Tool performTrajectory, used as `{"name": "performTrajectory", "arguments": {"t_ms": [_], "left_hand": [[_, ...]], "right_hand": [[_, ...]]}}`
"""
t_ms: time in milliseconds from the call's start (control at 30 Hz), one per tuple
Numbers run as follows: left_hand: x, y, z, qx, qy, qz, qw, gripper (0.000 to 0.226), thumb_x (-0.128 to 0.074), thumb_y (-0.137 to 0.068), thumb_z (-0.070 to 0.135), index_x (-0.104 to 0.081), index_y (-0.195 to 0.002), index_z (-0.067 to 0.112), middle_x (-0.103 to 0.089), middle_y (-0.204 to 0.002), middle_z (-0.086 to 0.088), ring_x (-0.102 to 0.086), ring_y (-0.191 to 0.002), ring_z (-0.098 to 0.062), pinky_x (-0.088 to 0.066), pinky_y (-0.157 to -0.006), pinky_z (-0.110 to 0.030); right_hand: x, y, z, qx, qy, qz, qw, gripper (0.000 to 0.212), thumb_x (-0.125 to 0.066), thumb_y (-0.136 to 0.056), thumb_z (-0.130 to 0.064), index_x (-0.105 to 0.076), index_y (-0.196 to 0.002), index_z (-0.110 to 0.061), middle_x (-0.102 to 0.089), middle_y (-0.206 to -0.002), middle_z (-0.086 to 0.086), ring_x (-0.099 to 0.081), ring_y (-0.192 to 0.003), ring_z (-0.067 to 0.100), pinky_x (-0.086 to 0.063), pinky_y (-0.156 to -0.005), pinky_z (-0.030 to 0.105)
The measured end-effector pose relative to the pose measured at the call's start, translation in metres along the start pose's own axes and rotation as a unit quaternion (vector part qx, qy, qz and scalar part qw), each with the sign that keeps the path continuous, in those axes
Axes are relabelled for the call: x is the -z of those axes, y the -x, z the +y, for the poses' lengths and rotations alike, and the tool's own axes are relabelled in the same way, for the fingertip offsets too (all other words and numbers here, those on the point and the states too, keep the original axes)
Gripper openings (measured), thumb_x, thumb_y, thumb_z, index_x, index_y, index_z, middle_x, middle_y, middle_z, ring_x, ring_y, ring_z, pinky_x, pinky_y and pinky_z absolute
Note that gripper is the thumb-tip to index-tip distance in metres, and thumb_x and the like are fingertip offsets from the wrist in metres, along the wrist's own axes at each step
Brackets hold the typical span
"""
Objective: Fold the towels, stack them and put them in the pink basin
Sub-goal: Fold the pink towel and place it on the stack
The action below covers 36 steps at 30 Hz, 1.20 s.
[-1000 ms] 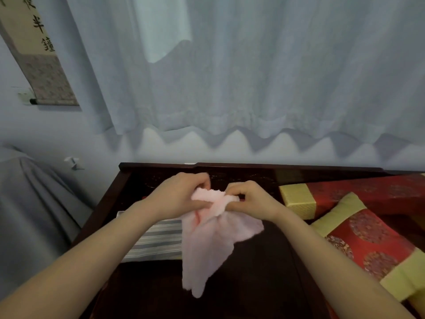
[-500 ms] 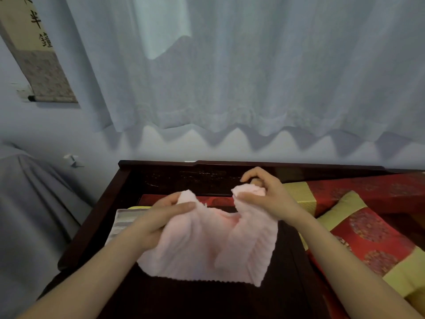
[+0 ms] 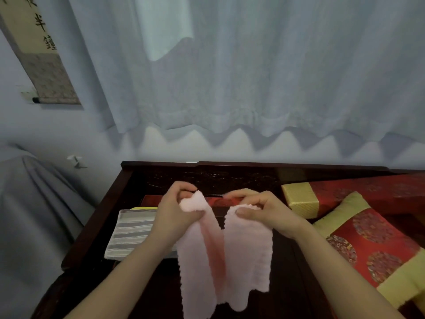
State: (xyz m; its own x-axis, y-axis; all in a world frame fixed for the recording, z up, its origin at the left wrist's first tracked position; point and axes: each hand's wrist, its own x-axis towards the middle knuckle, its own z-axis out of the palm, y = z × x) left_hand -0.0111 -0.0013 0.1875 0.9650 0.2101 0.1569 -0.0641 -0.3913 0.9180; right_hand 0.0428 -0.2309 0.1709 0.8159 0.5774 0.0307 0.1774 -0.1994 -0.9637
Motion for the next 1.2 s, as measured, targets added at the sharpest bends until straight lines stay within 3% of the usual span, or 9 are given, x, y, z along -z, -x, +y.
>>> {"name": "performTrajectory", "arguments": {"t_ms": [100, 233, 333, 467, 733, 833, 900, 967, 1200], "left_hand": [[-0.010, 0.019, 0.000, -0.007, 0.081, -0.070, 0.994, 0.049, -0.084, -0.058, -0.002, -0.060, -0.096, 0.018, -0.066, -0.090, -0.002, -0.060, -0.081, 0.002, -0.045, -0.066, -0.010], [-0.010, 0.026, -0.005, 0.010, 0.079, -0.099, 0.992, 0.056, -0.085, -0.059, 0.000, -0.062, -0.104, 0.023, -0.066, -0.099, 0.002, -0.062, -0.091, -0.002, -0.051, -0.069, -0.018], [-0.003, 0.026, -0.016, 0.192, 0.151, -0.119, 0.962, 0.045, -0.081, -0.070, 0.025, -0.064, -0.112, 0.024, -0.069, -0.106, 0.000, -0.067, -0.096, -0.019, -0.056, -0.070, -0.033], [0.000, 0.028, -0.030, 0.340, 0.231, -0.205, 0.888, 0.047, -0.063, -0.078, 0.048, -0.074, -0.101, 0.008, -0.073, -0.097, -0.012, -0.067, -0.088, -0.025, -0.054, -0.078, -0.037], [-0.010, 0.004, -0.018, 0.260, 0.254, -0.087, 0.928, 0.019, -0.061, -0.090, 0.010, -0.065, -0.108, 0.006, -0.069, -0.081, -0.007, -0.064, -0.053, -0.009, -0.049, -0.046, -0.019], [-0.017, 0.000, -0.018, 0.223, 0.220, -0.072, 0.947, 0.017, -0.061, -0.090, 0.009, -0.069, -0.105, 0.008, -0.073, -0.083, -0.002, -0.066, -0.061, -0.006, -0.052, -0.051, -0.019], [-0.021, 0.000, -0.018, 0.203, 0.221, -0.077, 0.951, 0.016, -0.061, -0.090, 0.010, -0.070, -0.103, 0.010, -0.074, -0.082, 0.000, -0.068, -0.067, -0.007, -0.053, -0.056, -0.019], [-0.025, 0.004, -0.017, 0.184, 0.231, -0.105, 0.950, 0.016, -0.060, -0.090, 0.011, -0.071, -0.103, 0.010, -0.075, -0.085, -0.003, -0.069, -0.073, -0.011, -0.054, -0.061, -0.021], [-0.032, 0.012, -0.017, 0.115, 0.149, -0.145, 0.971, 0.023, -0.056, -0.091, 0.003, -0.074, -0.097, 0.015, -0.072, -0.084, -0.017, -0.063, -0.079, -0.026, -0.055, -0.080, -0.046]], "right_hand": [[-0.011, -0.002, -0.001, 0.007, 0.022, -0.082, 0.996, 0.011, -0.070, -0.083, -0.011, -0.077, -0.082, -0.020, -0.052, -0.139, -0.009, -0.049, -0.128, 0.006, -0.042, -0.104, 0.031], [-0.024, -0.003, 0.007, -0.017, 0.043, -0.090, 0.995, 0.014, -0.071, -0.084, -0.016, -0.076, -0.095, -0.011, -0.066, -0.104, 0.006, -0.063, -0.097, 0.018, -0.051, -0.089, 0.032], [-0.024, -0.001, 0.010, -0.013, 0.052, -0.051, 0.997, 0.015, -0.072, -0.083, -0.019, -0.075, -0.092, -0.007, -0.058, -0.081, -0.001, -0.055, -0.077, 0.010, -0.045, -0.075, 0.024], [-0.018, 0.001, 0.010, -0.003, 0.038, -0.042, 0.998, 0.013, -0.071, -0.084, -0.020, -0.076, -0.090, -0.010, -0.064, -0.088, 0.006, -0.060, -0.083, 0.015, -0.047, -0.077, 0.026], [-0.013, -0.005, 0.017, 0.025, 0.099, 0.044, 0.994, 0.011, -0.074, -0.080, -0.017, -0.078, -0.089, -0.020, -0.062, -0.102, -0.008, -0.060, -0.095, 0.007, -0.049, -0.081, 0.024], [-0.007, -0.001, 0.004, 0.055, 0.113, 0.070, 0.990, 0.016, -0.070, -0.081, -0.012, -0.077, -0.090, -0.023, -0.069, -0.093, -0.005, -0.066, -0.085, 0.013, -0.052, -0.074, 0.027], [-0.003, 0.006, -0.016, 0.041, 0.075, -0.026, 0.996, 0.019, -0.068, -0.082, -0.002, -0.076, -0.093, -0.016, -0.074, -0.092, 0.003, -0.069, -0.087, 0.022, -0.056, -0.078, 0.036], [-0.004, 0.010, -0.031, 0.035, 0.013, -0.109, 0.993, 0.021, -0.067, -0.082, 0.004, -0.073, -0.094, -0.011, -0.074, -0.093, 0.004, -0.070, -0.087, 0.021, -0.055, -0.078, 0.031], [-0.014, -0.005, -0.034, 0.033, 0.037, 0.040, 0.998, 0.038, -0.074, -0.080, -0.010, -0.065, -0.116, -0.018, -0.070, -0.070, -0.003, -0.064, -0.066, 0.005, -0.046, -0.065, 0.014]]}}
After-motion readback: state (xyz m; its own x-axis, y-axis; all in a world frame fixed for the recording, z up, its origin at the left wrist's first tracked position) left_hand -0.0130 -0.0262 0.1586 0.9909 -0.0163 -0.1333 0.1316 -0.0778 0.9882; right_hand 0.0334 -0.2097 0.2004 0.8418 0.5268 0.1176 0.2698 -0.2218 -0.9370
